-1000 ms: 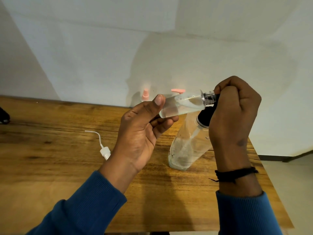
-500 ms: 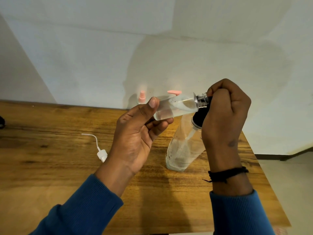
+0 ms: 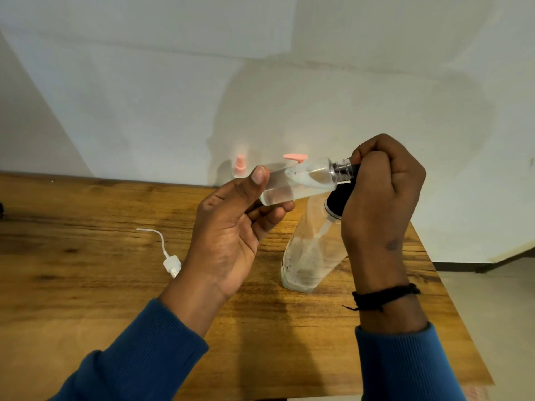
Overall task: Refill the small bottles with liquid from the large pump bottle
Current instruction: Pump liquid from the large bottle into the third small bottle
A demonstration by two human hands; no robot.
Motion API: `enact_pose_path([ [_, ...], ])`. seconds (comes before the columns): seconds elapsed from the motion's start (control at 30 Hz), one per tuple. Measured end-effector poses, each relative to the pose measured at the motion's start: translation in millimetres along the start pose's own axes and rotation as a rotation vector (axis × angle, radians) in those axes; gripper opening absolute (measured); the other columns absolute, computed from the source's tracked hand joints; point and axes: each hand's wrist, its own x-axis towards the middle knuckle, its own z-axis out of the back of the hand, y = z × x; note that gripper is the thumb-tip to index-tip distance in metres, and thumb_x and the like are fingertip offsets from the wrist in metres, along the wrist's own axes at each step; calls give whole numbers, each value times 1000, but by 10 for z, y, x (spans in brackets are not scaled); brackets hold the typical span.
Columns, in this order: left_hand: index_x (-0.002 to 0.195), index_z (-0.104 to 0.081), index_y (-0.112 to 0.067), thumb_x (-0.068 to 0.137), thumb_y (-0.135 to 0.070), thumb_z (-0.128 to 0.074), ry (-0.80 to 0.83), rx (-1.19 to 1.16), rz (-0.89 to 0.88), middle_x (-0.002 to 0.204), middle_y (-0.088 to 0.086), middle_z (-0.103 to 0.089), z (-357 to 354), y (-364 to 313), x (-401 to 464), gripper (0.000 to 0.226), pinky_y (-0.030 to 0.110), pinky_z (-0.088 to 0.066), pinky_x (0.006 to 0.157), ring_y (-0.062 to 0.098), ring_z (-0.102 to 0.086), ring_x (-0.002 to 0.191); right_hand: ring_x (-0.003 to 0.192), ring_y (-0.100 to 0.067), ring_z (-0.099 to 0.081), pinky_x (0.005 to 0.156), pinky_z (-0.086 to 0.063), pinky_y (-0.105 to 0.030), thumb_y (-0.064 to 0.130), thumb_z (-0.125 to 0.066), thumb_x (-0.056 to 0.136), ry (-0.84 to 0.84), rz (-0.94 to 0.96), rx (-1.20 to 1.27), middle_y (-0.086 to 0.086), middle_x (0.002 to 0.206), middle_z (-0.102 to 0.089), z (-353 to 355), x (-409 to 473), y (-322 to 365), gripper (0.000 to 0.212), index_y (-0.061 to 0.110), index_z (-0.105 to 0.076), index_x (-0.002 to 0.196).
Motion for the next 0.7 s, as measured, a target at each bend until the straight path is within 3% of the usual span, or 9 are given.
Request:
enact_pose_path([
  [0.7, 85, -81, -16, 62, -31, -76, -10, -15, 6, 92, 12, -75, 25, 3, 22, 28, 18, -57, 58, 18, -72, 70, 43, -3, -33, 41, -26, -12, -13, -33, 86, 17, 18, -29, -1, 55, -32, -10, -8, -5, 26, -4, -46, 66],
])
